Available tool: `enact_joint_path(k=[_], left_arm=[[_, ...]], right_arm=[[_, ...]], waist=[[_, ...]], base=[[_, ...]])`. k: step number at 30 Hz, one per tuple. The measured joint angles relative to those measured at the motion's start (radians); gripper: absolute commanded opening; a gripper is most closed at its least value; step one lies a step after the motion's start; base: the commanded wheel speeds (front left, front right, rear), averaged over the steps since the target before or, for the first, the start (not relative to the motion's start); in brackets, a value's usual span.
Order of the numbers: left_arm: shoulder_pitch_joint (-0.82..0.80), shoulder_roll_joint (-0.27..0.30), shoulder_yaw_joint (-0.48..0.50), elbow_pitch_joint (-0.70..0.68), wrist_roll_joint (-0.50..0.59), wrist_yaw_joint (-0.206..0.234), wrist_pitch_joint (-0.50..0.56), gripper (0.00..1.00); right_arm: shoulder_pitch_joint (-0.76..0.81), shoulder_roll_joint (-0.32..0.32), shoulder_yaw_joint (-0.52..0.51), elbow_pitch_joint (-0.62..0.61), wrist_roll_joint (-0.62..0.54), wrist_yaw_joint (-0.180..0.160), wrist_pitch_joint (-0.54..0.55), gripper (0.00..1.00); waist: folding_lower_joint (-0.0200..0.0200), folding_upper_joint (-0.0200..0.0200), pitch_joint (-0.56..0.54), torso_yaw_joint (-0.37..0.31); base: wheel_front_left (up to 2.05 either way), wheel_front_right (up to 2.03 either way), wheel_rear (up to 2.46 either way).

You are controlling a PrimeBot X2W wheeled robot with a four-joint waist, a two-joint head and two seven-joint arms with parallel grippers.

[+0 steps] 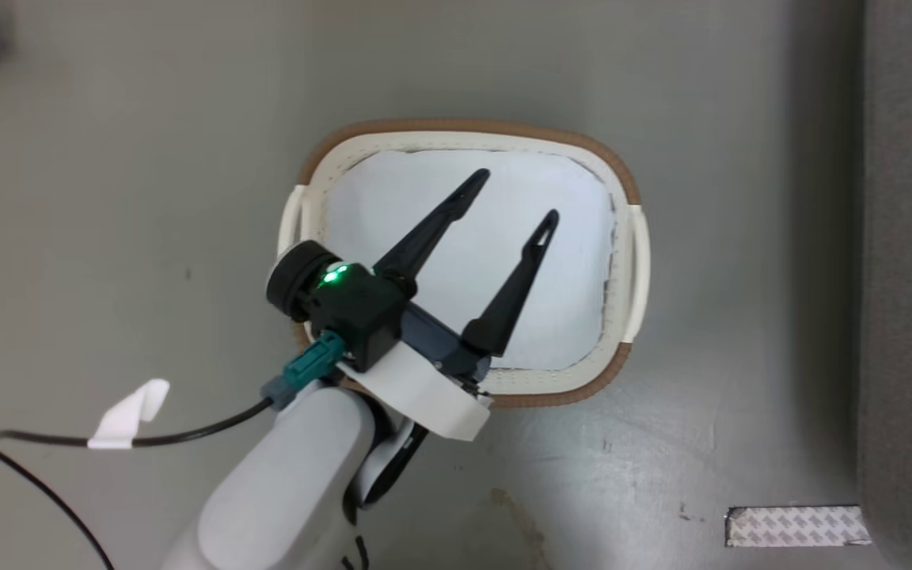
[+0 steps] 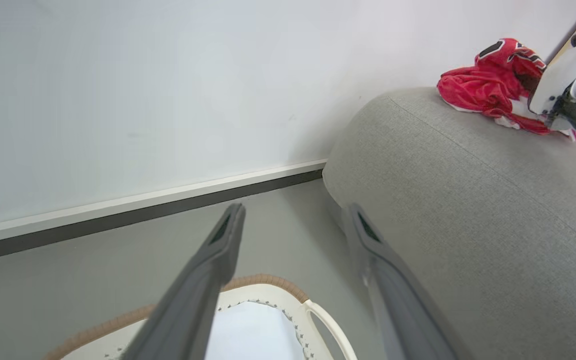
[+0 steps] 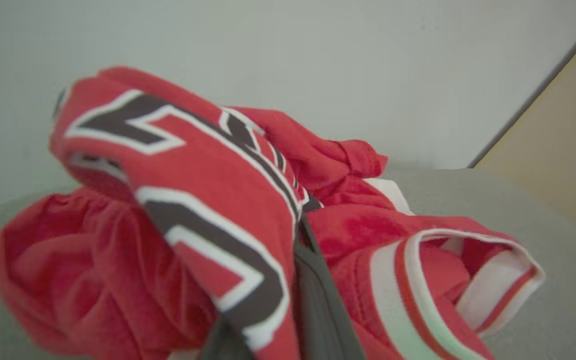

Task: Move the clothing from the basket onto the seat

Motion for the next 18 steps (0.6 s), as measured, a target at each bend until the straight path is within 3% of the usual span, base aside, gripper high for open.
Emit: enact_joint_path(k=[2,3,11,18], left_arm=[[0.007,0.007,0.008,0.016,-0.001,0.003,-0.008,1.0],[0.012,0.01,0.011,0.024,-0.002,0.006,-0.013,1.0],[0.075,0.05,0.044,0.079,-0.008,0.023,-0.035,1.0],[0.196,0.076,0.124,0.111,-0.035,0.089,-0.047,1.0]], right_arm=[[0.014,0.024,-0.028,0.025,-0.043,0.0,-0.018,0.49],[0.022,0.031,-0.04,0.032,-0.057,0.0,-0.027,1.0],[0.099,0.119,-0.006,0.084,-0.112,0.0,-0.053,1.0],[0.292,0.244,0.208,-0.084,0.018,0.0,-0.057,1.0]], waist=[[0.0,0.0,-0.004,0.006],[-0.0001,0.0,-0.011,0.005],[-0.0003,0.0,-0.132,-0.047],[-0.0005,0.0,-0.293,-0.105]], base=[[0.0,0.0,0.0],[0.0,0.0,0.0],[0.0,0.0,0.0],[0.0,0.0,0.0]])
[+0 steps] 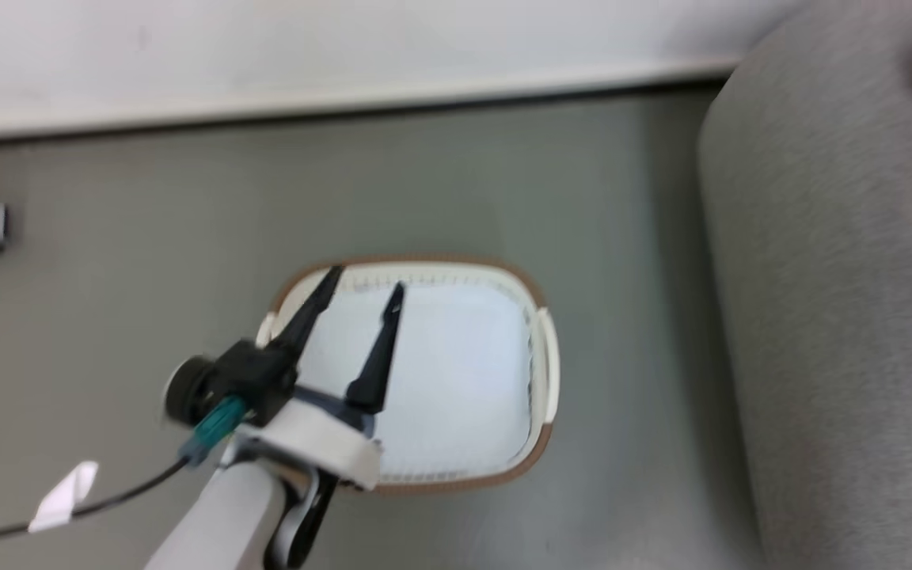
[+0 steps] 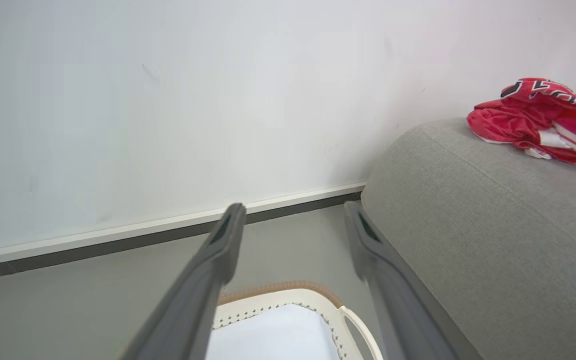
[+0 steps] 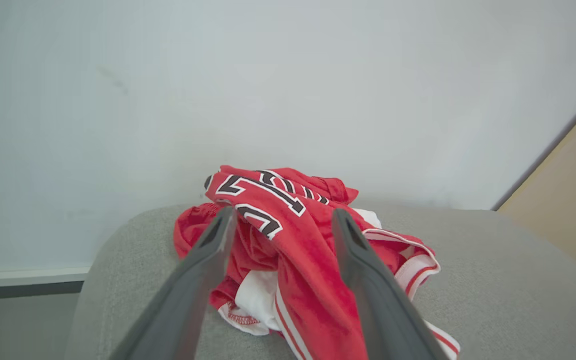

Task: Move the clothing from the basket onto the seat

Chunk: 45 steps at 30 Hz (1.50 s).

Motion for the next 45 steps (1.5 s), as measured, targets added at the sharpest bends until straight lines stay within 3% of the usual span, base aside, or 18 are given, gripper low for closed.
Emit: enact_joint_path(k=[11,19,26,36,45], left_arm=[[0.292,-0.015,0.225,-0.058,0.009,0.049,-0.003,1.0],[0.474,-0.056,0.356,-0.051,0.047,0.027,-0.003,1.0],[0.552,-0.108,0.426,-0.019,0.081,-0.029,-0.003,1.0],[0.556,-0.152,0.491,0.01,0.135,-0.093,-0.003,1.0],[0.564,-0.175,0.523,0.008,0.174,-0.116,-0.003,1.0]], right_arm=[[0.441,0.084,0.315,-0.292,0.304,0.0,-0.002,1.0],[0.698,0.091,0.494,-0.393,0.466,0.0,-0.002,1.0],[0.813,0.091,0.616,-0.411,0.53,0.0,-0.002,1.0],[0.83,0.092,0.653,-0.39,0.556,0.0,-0.002,1.0],[0.834,0.092,0.652,-0.377,0.558,0.0,-0.002,1.0]], waist=[[-0.0003,0.0,-0.27,-0.026],[-0.0003,0.0,-0.399,-0.008],[-0.0001,0.0001,-0.447,0.009],[0.0001,0.0001,-0.477,0.036],[0.0002,0.0001,-0.478,0.043]], base=[[0.0,0.0,0.0],[0.0,0.0,0.0],[0.0,0.0,0.0],[0.0,0.0,0.0],[0.0,0.0,0.0]])
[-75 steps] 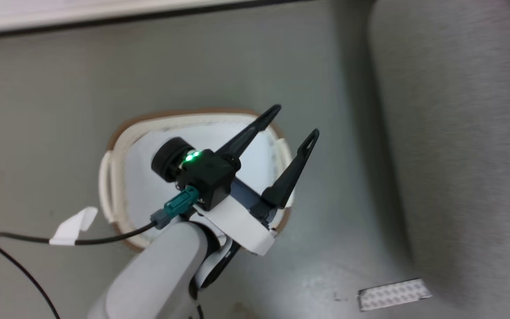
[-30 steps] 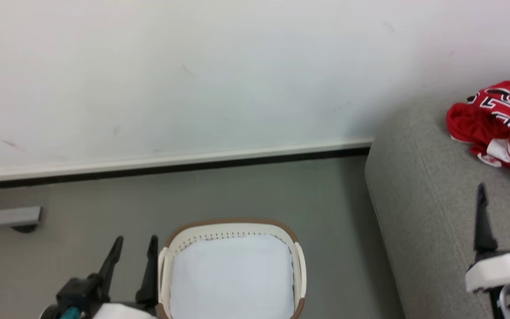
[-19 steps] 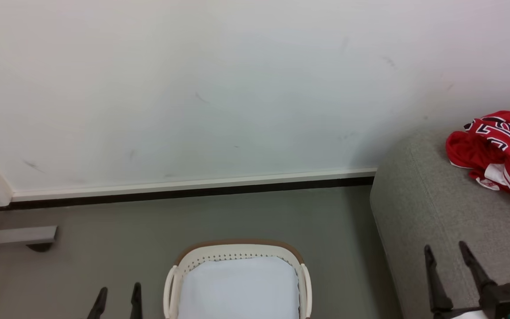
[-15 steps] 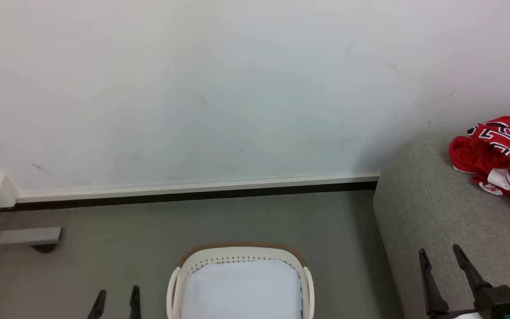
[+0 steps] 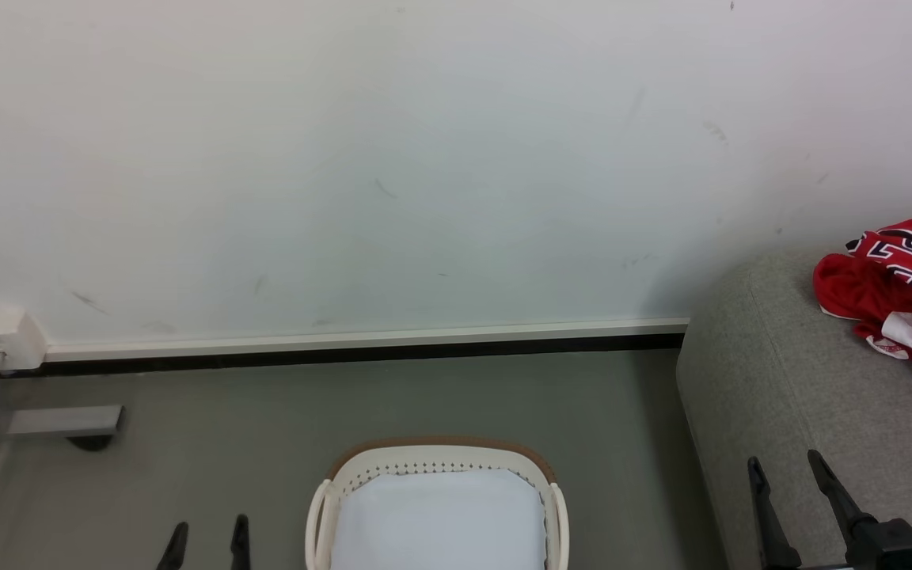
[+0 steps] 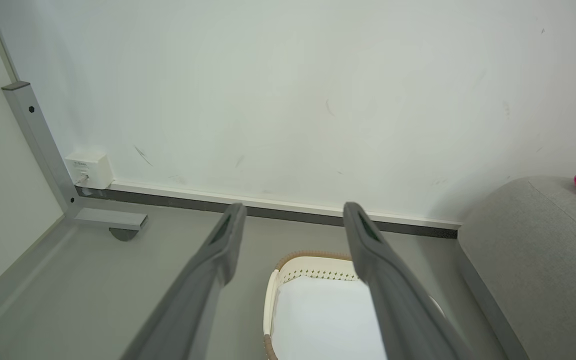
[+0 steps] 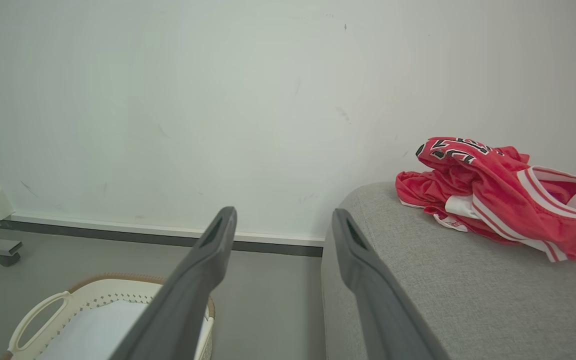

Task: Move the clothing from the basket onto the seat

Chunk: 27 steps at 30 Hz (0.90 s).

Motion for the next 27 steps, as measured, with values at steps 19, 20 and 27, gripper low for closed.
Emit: enact_joint_path(k=[19,20,27], left_arm=[[-0.001,-0.022,0.017,0.053,-0.152,-0.016,0.053,0.0],[-0.003,-0.022,0.018,0.053,-0.167,-0.017,0.056,0.0],[-0.021,-0.022,0.026,0.048,-0.29,-0.021,0.084,0.0]], right_arm=[[0.023,0.013,-0.015,0.04,0.171,0.0,0.053,0.0],[0.023,0.013,-0.015,0.036,0.192,0.0,0.056,0.0],[0.023,0.012,-0.022,0.02,0.324,0.0,0.085,0.0]], waist=[[0.0001,0.0,0.002,0.004],[0.0,0.0,0.003,0.004],[0.0,0.0,0.005,0.005]], base=[[0.0,0.0,0.0],[0.0,0.0,0.0],[0.0,0.0,0.0]])
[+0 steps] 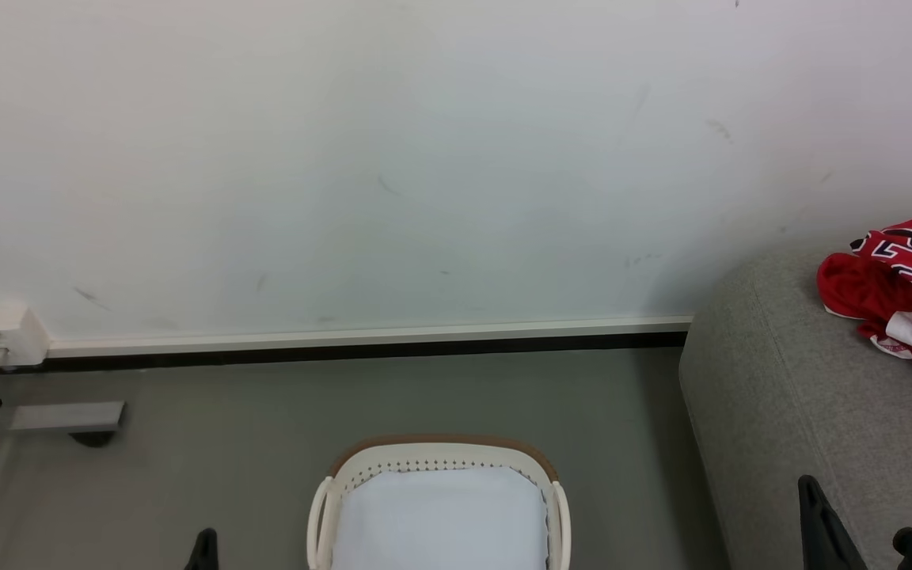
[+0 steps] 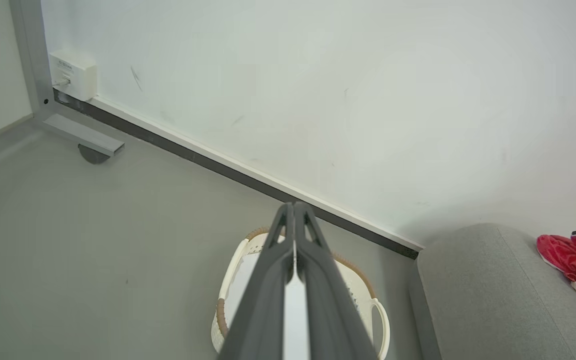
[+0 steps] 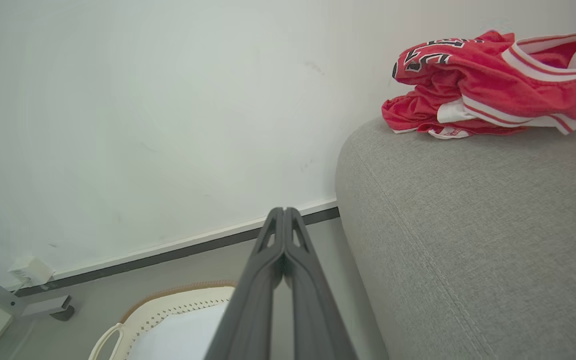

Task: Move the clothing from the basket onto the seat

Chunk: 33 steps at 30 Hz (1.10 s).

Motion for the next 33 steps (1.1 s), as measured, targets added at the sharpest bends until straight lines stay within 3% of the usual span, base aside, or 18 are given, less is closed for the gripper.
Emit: enact_joint_path(k=[33], left_arm=[[-0.078,0.0,0.026,-0.011,-0.47,-0.023,0.119,0.0]], right_arm=[[-0.02,-0.002,-0.037,-0.054,0.494,0.0,0.12,0.0]], waist=[[0.0,0.0,0.01,0.005]], base=[[0.0,0.0,0.0]])
